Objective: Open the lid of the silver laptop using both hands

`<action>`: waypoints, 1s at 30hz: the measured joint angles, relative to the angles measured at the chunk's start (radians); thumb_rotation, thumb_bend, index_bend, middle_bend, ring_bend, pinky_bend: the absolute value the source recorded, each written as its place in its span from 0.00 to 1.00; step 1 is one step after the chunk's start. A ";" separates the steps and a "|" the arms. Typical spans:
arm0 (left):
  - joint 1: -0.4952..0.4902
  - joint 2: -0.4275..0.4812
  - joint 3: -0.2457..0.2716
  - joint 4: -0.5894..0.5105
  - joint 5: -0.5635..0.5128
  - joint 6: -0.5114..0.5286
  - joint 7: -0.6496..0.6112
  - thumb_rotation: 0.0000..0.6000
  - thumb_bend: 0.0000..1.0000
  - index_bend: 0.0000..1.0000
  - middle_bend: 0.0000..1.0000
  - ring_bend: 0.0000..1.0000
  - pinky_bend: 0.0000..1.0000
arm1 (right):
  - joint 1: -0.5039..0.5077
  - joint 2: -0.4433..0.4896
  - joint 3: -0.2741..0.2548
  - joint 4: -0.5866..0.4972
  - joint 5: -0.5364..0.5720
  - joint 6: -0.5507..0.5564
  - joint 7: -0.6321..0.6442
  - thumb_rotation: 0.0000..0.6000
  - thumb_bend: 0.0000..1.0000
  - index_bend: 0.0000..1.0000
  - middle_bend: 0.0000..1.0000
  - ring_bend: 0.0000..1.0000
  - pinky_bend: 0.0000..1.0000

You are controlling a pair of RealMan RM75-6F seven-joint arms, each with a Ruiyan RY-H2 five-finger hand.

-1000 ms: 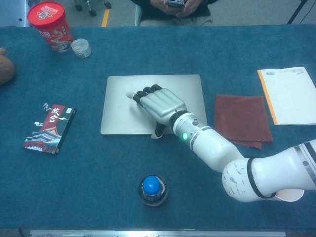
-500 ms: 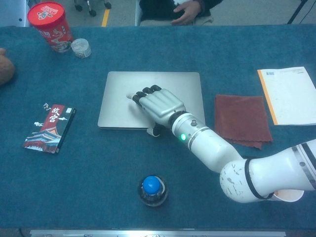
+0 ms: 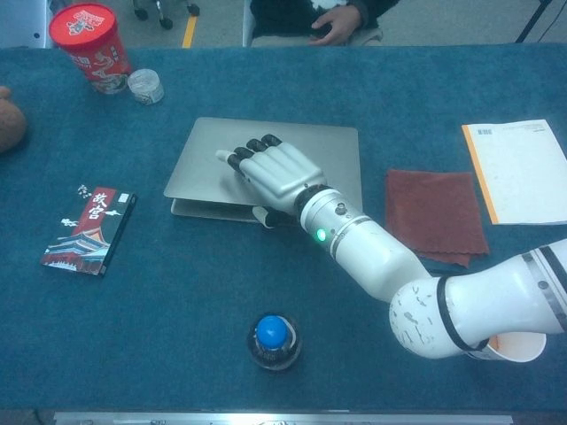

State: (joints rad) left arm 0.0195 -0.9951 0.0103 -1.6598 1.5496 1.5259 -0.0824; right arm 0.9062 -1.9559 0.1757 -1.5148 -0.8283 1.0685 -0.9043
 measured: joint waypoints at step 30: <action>-0.201 0.031 0.096 -0.034 0.213 -0.261 -0.060 1.00 0.31 0.25 0.20 0.14 0.15 | 0.066 0.058 0.060 -0.086 0.056 0.092 -0.120 1.00 0.39 0.02 0.12 0.00 0.05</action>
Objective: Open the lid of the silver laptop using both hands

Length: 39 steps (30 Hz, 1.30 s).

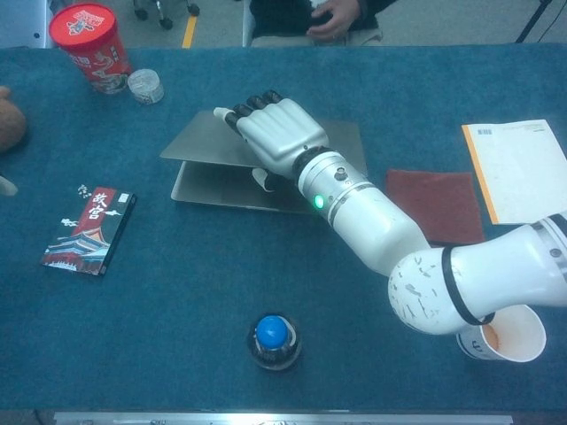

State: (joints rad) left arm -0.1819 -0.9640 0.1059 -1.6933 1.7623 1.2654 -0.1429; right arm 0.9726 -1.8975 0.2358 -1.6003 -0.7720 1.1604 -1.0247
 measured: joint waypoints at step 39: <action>-0.365 -0.132 -0.033 -0.061 -0.070 -0.433 0.115 1.00 0.31 0.07 0.04 0.02 0.08 | 0.040 -0.016 0.011 0.032 0.025 0.026 -0.004 1.00 0.39 0.02 0.12 0.00 0.05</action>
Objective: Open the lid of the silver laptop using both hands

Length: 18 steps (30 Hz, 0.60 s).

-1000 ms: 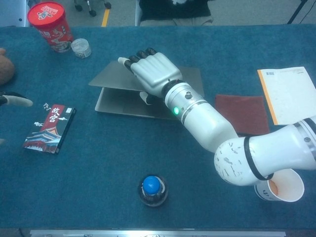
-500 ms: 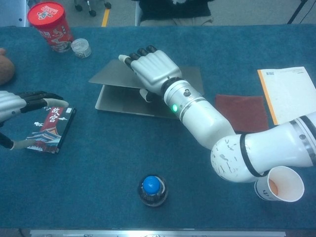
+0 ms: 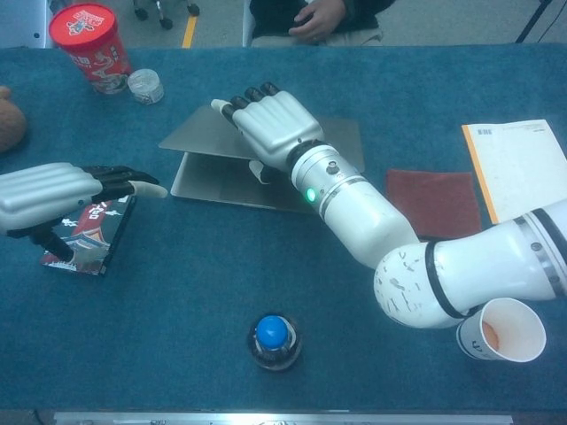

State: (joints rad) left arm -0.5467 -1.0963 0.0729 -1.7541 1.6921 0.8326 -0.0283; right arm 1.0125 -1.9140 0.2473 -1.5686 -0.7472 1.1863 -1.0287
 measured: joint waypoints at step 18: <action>-0.088 -0.143 -0.025 0.071 -0.111 -0.092 0.094 1.00 0.31 0.08 0.04 0.02 0.08 | 0.003 0.018 0.000 -0.007 0.006 0.006 -0.002 1.00 0.44 0.02 0.12 0.00 0.05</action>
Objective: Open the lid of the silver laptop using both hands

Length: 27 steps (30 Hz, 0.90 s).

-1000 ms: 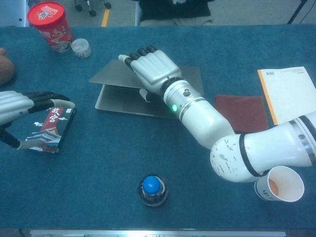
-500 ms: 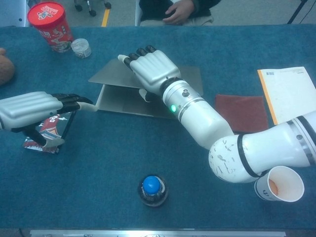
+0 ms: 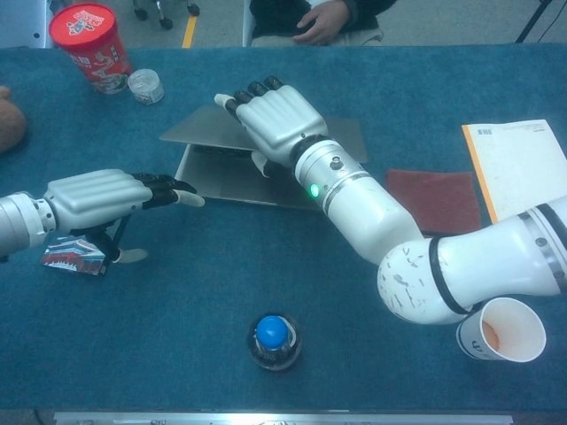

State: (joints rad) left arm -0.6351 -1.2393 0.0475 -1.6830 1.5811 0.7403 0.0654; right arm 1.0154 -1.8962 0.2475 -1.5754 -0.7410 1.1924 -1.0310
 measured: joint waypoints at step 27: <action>-0.065 -0.133 0.053 0.199 0.098 0.075 -0.229 1.00 0.31 0.08 0.04 0.00 0.08 | 0.011 0.002 0.004 -0.019 0.013 0.010 0.001 1.00 0.44 0.02 0.12 0.00 0.05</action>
State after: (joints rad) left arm -0.6999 -1.3721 0.1001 -1.4835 1.6793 0.8152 -0.1635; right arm 1.0263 -1.8938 0.2517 -1.5949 -0.7284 1.2024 -1.0305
